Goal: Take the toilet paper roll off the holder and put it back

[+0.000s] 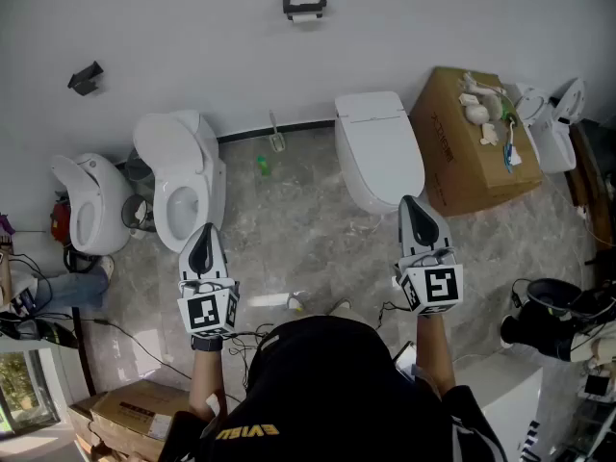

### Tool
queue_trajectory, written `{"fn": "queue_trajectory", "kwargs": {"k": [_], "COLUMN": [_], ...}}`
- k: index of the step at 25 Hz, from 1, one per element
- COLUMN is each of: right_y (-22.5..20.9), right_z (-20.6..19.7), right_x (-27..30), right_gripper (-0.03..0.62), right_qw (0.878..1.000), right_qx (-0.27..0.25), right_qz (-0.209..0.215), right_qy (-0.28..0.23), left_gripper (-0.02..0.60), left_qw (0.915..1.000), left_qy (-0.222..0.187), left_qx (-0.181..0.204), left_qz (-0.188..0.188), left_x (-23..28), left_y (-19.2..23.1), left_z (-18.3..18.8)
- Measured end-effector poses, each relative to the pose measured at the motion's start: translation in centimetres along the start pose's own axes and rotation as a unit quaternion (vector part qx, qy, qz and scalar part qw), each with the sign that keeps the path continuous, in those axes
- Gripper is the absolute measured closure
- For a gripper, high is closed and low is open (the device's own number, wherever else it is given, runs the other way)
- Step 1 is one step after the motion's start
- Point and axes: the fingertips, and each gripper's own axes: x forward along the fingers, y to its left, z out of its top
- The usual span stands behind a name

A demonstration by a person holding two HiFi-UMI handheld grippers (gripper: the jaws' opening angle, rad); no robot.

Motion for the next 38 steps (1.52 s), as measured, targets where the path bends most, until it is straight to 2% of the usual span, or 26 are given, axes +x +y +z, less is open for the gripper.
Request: {"fn": "queue_trajectory", "kwargs": {"k": [11,19,28,31,32,34,35,38], "right_y": [1.4,2.6,3.4,4.0,4.3,4.4,4.3,4.3], "right_z": [0.1,1.2,1.5,1.6,1.6,1.6,1.5,1.5], "right_x": [2.6,3.1,4.6,5.0,5.1,5.1,5.1,5.2], "right_gripper": [0.601,0.596,0.376,0.308,0.265,0.131,0.102,0.099], "right_qw": [1.000,0.999,1.000,1.000,0.999,0.999,0.999,0.999], "right_qx": [-0.013,-0.025,-0.010,0.000,0.010,0.035,0.040,0.029], "right_qz": [0.005,0.005,0.005,0.019,0.028,0.035,0.032,0.012], "right_qy": [-0.002,-0.022,-0.023,-0.015,-0.014,-0.013,-0.013,-0.011], "left_gripper": [0.571,0.571,0.571,0.571,0.571,0.571,0.571,0.571], "left_qw": [0.9992,0.9991,0.9989,0.9969,0.9964,0.9969,0.9972,0.9965], "left_qy": [0.002,0.011,0.012,0.015,0.015,0.012,0.011,0.010], "left_qx": [-0.007,-0.004,-0.029,-0.063,-0.068,-0.059,-0.056,-0.071], "left_qz": [-0.040,-0.042,-0.034,-0.045,-0.049,-0.051,-0.049,-0.043], "left_x": [2.5,2.7,3.1,3.4,3.4,3.3,3.2,2.8], "left_y": [-1.8,-0.5,1.9,2.3,2.4,2.6,2.8,3.4], "left_z": [0.2,-0.6,-1.6,-1.9,-1.9,-1.7,-1.6,-1.8]}}
